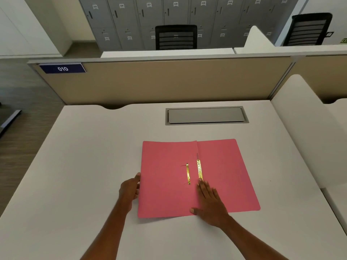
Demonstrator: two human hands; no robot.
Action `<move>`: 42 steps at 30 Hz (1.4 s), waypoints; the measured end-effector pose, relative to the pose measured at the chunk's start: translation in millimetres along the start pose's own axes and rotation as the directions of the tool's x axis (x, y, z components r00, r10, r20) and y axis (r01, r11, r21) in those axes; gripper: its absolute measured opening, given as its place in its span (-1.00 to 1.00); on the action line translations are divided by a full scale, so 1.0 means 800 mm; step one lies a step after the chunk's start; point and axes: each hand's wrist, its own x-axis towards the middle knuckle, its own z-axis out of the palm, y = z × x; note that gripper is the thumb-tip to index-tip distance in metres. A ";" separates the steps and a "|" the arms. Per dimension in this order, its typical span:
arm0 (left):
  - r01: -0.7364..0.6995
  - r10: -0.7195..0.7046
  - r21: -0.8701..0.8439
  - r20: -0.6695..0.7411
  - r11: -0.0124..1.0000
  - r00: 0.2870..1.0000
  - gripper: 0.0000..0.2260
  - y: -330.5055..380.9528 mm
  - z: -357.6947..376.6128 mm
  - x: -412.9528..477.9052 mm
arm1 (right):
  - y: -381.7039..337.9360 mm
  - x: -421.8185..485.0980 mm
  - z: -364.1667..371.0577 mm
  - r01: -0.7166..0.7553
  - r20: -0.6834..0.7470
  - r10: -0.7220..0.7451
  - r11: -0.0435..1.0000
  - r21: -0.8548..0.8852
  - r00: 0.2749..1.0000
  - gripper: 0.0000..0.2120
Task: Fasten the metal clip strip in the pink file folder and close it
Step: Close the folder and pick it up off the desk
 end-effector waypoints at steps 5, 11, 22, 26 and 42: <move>-0.093 0.118 -0.129 0.200 0.987 0.973 -0.36 0.007 0.002 -0.023 | 0.008 -0.003 -0.004 0.047 0.006 -0.048 0.998 0.043 0.999 0.00; -0.170 0.264 -0.302 0.304 0.938 0.915 -0.26 0.023 0.050 -0.062 | 0.013 -0.021 -0.037 0.031 -0.066 0.002 0.867 0.497 0.998 -0.07; -0.422 0.375 -0.088 0.645 0.902 0.666 -0.57 0.011 0.198 -0.149 | 0.020 -0.098 -0.179 0.042 -0.104 0.191 0.302 0.952 0.976 -0.35; -0.569 0.368 0.084 0.684 0.818 0.630 -0.50 -0.012 0.232 -0.145 | 0.047 -0.111 -0.201 0.000 -0.139 0.336 0.383 0.924 0.931 -0.63; -0.717 0.247 0.616 0.677 0.325 0.693 -0.31 -0.063 0.287 -0.110 | 0.153 -0.058 -0.069 -0.435 -0.078 0.455 0.880 0.189 0.887 -0.30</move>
